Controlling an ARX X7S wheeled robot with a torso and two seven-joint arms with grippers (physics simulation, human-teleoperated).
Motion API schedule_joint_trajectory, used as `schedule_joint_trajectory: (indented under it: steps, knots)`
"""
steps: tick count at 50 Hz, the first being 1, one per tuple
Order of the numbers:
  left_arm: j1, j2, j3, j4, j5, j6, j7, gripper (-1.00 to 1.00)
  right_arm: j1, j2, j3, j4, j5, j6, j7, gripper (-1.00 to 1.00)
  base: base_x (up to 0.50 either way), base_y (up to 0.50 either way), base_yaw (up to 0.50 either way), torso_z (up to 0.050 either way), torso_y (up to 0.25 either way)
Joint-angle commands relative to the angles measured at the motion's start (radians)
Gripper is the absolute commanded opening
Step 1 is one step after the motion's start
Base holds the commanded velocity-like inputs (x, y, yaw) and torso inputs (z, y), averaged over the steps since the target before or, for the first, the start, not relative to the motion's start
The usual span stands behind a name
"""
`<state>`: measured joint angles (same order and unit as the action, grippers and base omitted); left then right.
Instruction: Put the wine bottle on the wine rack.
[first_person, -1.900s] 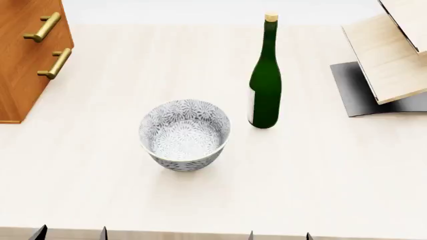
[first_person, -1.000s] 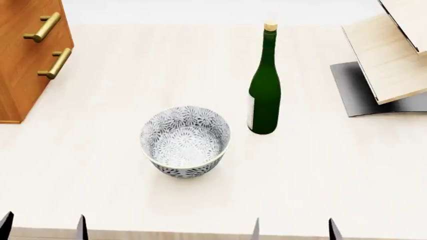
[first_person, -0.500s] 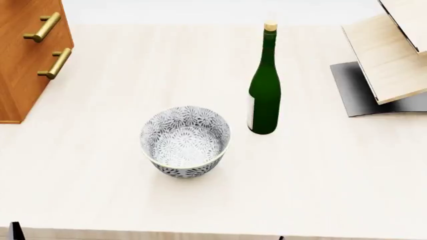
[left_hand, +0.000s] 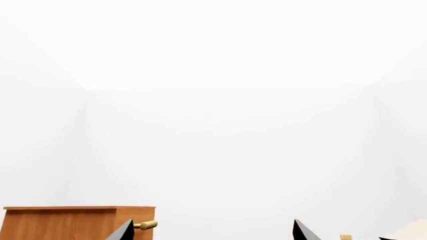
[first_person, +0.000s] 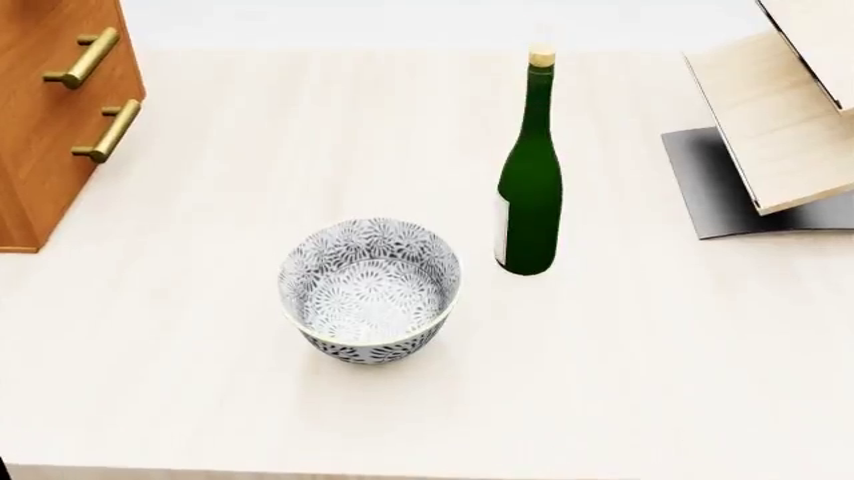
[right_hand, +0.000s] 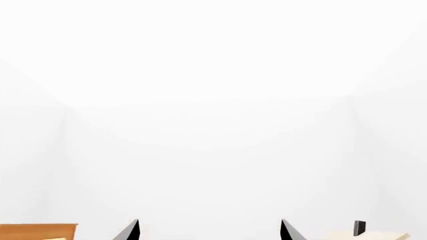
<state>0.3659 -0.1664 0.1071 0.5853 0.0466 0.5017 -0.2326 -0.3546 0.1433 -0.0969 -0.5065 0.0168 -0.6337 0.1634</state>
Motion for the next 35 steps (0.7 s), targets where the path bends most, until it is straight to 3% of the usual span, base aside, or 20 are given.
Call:
schedule_joint_trajectory:
  steps: [1,35]
  knots:
    - [0.002,-0.011,0.008,0.002,-0.001,0.006,-0.010,1.00,0.002,0.009,-0.007,0.003,-0.005,0.004,0.013,1.00,0.05,0.00,0.00,0.000,0.000]
    - [-0.003,-0.036,0.025,0.014,0.008,-0.013,-0.036,1.00,0.019,0.031,-0.027,0.015,-0.014,0.027,0.047,1.00,0.12,0.00,0.00,0.000,0.000]
